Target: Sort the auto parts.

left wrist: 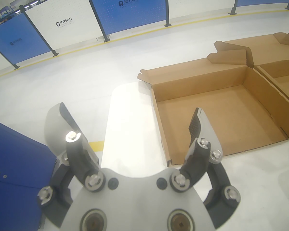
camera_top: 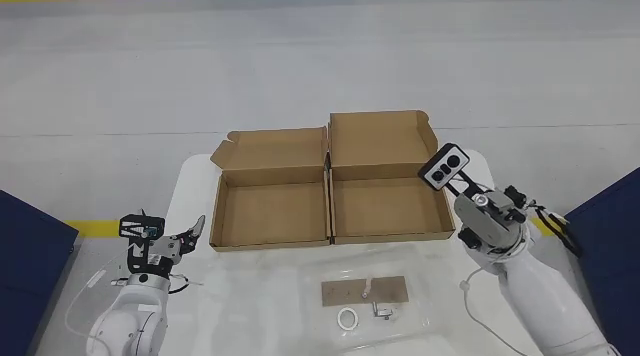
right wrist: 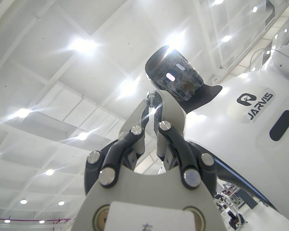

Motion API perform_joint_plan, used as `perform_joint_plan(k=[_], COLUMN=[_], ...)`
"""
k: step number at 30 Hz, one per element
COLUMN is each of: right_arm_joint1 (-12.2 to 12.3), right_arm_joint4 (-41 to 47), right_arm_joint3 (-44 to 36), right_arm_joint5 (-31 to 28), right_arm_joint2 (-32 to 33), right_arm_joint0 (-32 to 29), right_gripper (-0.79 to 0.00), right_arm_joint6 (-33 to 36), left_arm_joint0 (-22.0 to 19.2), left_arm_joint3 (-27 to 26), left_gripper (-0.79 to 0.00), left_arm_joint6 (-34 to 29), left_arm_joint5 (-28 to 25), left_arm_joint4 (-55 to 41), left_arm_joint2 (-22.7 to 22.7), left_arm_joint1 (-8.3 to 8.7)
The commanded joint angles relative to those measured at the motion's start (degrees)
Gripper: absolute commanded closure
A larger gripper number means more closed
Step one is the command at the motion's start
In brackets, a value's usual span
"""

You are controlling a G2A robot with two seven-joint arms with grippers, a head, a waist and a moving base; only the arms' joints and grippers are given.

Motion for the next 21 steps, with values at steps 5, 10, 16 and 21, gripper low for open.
perform_joint_plan(k=[5, 10, 16, 21], right_arm_joint1=[-0.4, -0.5, -0.5, -0.3], right_arm_joint4=[-2.1, -2.3, -2.3, -6.4], right_arm_joint3=[0.2, 0.3, 0.3, -0.7], right_arm_joint5=[0.1, 0.0, 0.0, 1.7], right_arm_joint2=[0.4, 0.5, 0.5, 2.6], right_arm_joint0=[0.4, 0.6, 0.6, 0.4], right_gripper=[0.000, 0.000, 0.000, 0.000], right_arm_joint6=[2.8, 3.4, 3.4, 1.5], left_arm_joint0=[0.0, 0.0, 0.0, 0.0], left_arm_joint3=[0.0, 0.0, 0.0, 0.0], left_gripper=[-0.785, -0.785, -0.785, -0.785], left_arm_joint6=[0.0, 0.0, 0.0, 0.0], left_arm_joint5=[0.0, 0.0, 0.0, 0.0], left_arm_joint4=[0.0, 0.0, 0.0, 0.0], left_arm_joint2=[0.0, 0.0, 0.0, 0.0], left_arm_joint1=[0.00, 0.00, 0.00, 0.00])
